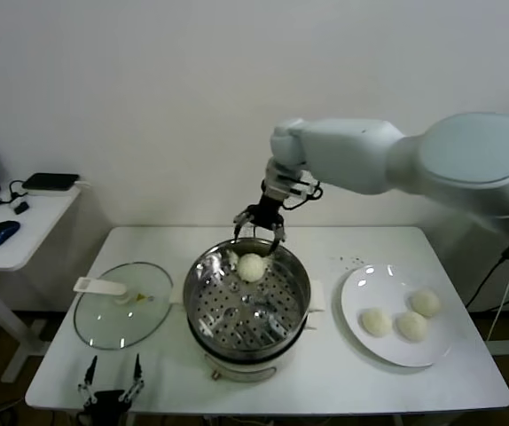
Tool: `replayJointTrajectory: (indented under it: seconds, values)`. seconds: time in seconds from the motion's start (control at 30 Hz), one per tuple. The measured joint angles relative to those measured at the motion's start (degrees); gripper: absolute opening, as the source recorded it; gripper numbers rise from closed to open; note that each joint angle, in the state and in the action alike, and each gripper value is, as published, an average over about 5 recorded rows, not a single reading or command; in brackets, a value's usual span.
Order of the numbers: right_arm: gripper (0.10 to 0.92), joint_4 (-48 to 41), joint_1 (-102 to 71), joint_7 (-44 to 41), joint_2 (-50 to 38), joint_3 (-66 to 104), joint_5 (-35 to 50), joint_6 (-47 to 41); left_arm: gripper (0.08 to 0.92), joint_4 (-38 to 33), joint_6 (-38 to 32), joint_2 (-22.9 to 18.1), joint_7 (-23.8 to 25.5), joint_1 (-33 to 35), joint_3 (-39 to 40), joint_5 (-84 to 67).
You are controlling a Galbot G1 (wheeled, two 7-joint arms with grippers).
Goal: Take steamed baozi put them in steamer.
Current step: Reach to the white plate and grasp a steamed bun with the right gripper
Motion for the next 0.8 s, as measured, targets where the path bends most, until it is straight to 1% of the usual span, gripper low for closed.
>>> replayJointTrajectory:
  seconds: [0.13, 0.27, 0.37, 0.53, 0.67, 0.8]
  values:
    - [0.823, 7.19, 4.84, 1.88, -5.54, -4.81, 3.77, -1.81, 0.823, 0.06, -0.02, 0.0, -0.01, -0.11, 0.35, 0.17]
    - [0.823, 13.91, 8.99, 2.86, -11.08, -9.06, 6.79, -8.38, 0.823, 0.33, -0.06, 0.0, -0.03, -0.24, 0.66, 0.25]
    - [0.823, 18.16, 11.2, 3.18, -14.72, -11.66, 7.92, -16.54, 0.823, 0.52, -0.08, 0.0, -0.06, -0.27, 0.67, 0.27]
    - [0.823, 23.43, 13.1, 3.5, -19.86, -14.65, 8.11, -32.91, 0.823, 0.85, -0.09, 0.0, -0.09, -0.39, 0.67, 0.27]
    - [0.823, 25.92, 13.3, 4.04, -23.32, -15.82, 7.41, -44.0, 0.823, 1.17, -0.12, 0.0, -0.1, -0.44, 0.72, 0.28]
    - [0.823, 27.22, 11.79, 4.91, -26.45, -15.88, 6.22, -52.68, 0.823, 1.57, -0.24, 0.0, -0.09, -0.51, 0.68, 0.31]
